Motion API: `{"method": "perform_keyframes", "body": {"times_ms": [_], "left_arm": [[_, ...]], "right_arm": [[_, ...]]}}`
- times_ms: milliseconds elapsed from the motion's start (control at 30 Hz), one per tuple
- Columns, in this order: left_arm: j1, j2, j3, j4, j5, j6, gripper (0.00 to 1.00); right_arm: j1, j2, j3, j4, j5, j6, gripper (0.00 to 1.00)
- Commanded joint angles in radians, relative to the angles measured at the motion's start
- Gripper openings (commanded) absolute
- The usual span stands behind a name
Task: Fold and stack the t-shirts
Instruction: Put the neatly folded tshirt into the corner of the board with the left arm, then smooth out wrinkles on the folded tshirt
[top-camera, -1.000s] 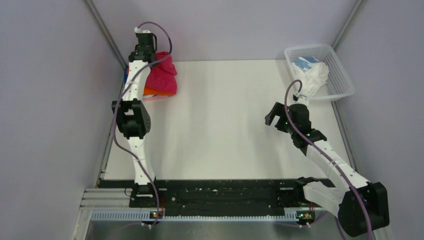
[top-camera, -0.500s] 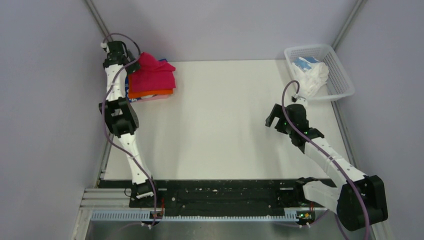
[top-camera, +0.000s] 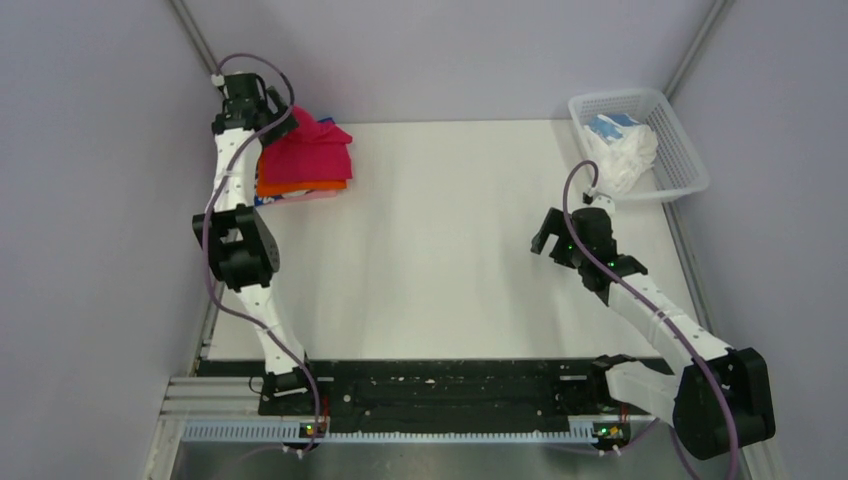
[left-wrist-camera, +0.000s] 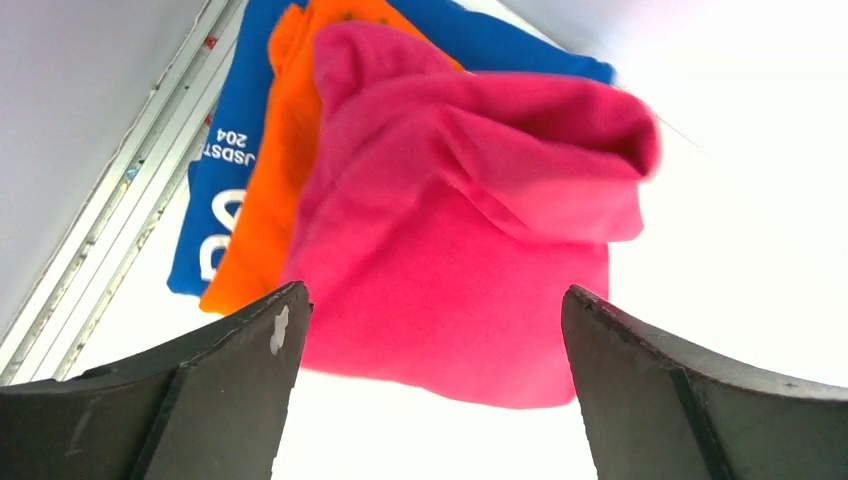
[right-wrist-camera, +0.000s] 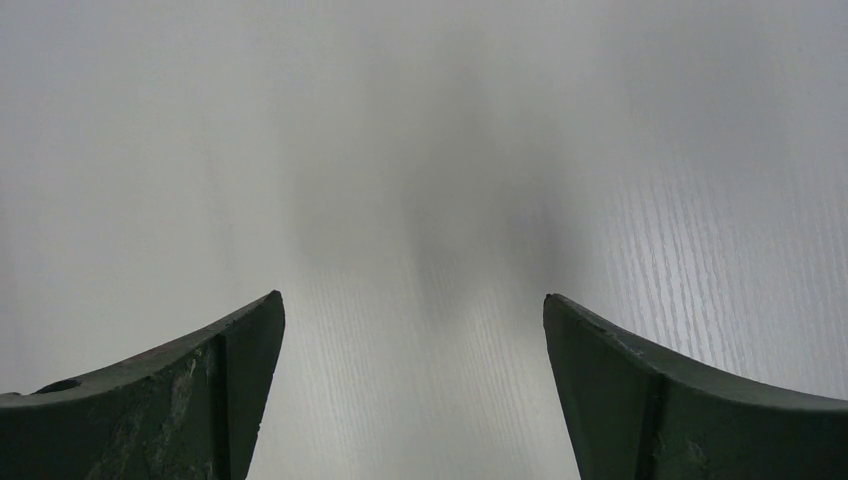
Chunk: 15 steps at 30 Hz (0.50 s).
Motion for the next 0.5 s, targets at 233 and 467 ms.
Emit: {"method": "perform_keyframes", "body": {"times_ms": [233, 467], "left_arm": [[-0.16, -0.212, -0.18, 0.151, 0.015, 0.078, 0.99], [-0.17, -0.012, 0.025, 0.062, 0.13, 0.115, 0.99]], "right_arm": [[-0.003, 0.016, 0.043, 0.024, 0.017, -0.006, 0.99], [-0.002, 0.025, 0.042, 0.024, 0.03, -0.007, 0.99]]}}
